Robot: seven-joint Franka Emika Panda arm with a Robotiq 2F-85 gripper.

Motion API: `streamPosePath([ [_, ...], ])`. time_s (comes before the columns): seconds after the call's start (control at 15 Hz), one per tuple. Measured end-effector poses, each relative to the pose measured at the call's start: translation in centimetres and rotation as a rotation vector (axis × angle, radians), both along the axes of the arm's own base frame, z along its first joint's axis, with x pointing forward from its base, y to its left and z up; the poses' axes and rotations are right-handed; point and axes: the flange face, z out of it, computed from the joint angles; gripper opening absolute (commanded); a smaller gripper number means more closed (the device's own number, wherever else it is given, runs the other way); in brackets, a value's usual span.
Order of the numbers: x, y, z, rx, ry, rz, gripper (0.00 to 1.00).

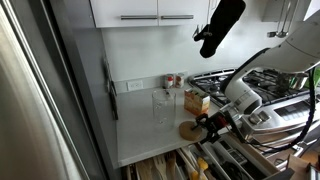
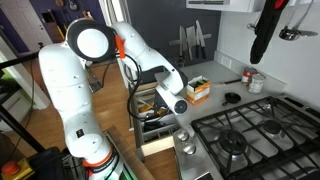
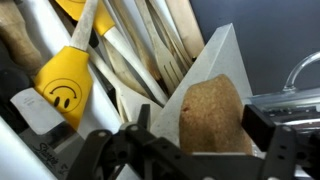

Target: Pick up the brown lid and put it on the clear jug

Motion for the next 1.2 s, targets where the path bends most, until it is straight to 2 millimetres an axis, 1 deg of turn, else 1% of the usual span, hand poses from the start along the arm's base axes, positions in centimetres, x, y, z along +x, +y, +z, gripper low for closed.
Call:
streamPosePath([
  [0.13,0.08,0.16,0.04,0.028,-0.013,-0.027,0.92],
  [0.2,0.04,0.23,-0.08,0.040,-0.014,-0.037,0.65],
  [0.27,0.07,0.30,-0.11,0.052,-0.018,-0.047,0.66],
  [0.33,0.05,0.34,-0.15,0.059,-0.020,-0.054,0.64],
  [0.47,-0.15,0.38,-0.36,0.066,-0.019,-0.061,0.49],
  [0.53,-0.25,0.44,-0.32,0.075,-0.020,-0.061,0.47],
  [0.67,-0.36,0.48,-0.29,0.091,-0.024,-0.059,0.37],
  [0.73,-0.43,0.50,-0.26,0.103,-0.028,-0.056,0.35],
  [1.07,-0.67,0.36,-0.19,0.117,-0.049,-0.047,0.30],
  [1.2,-0.67,0.13,0.19,0.125,-0.077,-0.042,0.24],
])
